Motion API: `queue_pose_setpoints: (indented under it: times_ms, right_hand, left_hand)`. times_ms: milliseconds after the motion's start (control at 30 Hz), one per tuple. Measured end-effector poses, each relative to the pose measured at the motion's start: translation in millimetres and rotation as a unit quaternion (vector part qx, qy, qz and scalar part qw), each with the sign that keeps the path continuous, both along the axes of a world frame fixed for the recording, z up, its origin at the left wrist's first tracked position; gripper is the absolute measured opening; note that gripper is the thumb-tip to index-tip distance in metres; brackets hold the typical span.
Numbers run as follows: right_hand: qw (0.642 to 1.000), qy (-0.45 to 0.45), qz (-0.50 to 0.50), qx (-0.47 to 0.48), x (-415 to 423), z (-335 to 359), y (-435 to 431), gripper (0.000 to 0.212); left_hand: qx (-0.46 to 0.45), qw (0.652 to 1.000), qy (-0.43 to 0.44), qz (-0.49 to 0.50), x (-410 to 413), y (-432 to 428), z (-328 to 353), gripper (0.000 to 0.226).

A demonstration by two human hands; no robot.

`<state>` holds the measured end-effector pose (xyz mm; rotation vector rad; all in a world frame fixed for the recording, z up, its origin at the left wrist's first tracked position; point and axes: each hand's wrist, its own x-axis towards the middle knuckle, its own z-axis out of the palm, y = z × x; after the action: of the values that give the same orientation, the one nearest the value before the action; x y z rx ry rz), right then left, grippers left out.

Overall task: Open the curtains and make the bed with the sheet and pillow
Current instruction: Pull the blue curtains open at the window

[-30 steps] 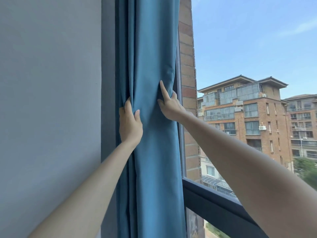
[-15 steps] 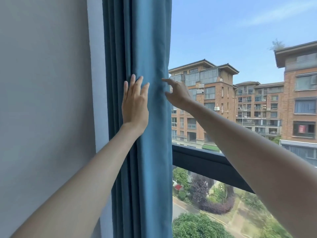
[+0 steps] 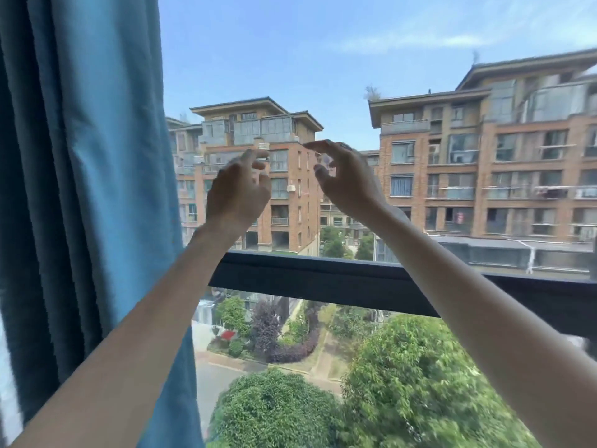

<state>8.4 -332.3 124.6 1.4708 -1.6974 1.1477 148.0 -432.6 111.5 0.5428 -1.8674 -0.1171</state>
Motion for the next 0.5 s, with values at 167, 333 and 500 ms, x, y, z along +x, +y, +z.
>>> queue_pose_setpoints:
  times_ms: [167, 333, 500]
  right_hand:
    - [0.997, -0.001, -0.07, -0.028, -54, -36, 107, 0.039]
    - [0.991, 0.011, -0.134, -0.026, -106, -62, 213, 0.039]
    - [0.976, 0.055, -0.203, -0.055, -127, -71, 282, 0.035]
  left_hand:
    - [0.058, 0.984, 0.054, -0.162, -93, 87, -24, 0.038]
    - [0.079, 0.96, 0.058, -0.261, -180, 177, -57, 0.037]
    - [0.082, 0.937, 0.068, -0.333, -229, 244, -70, 0.036]
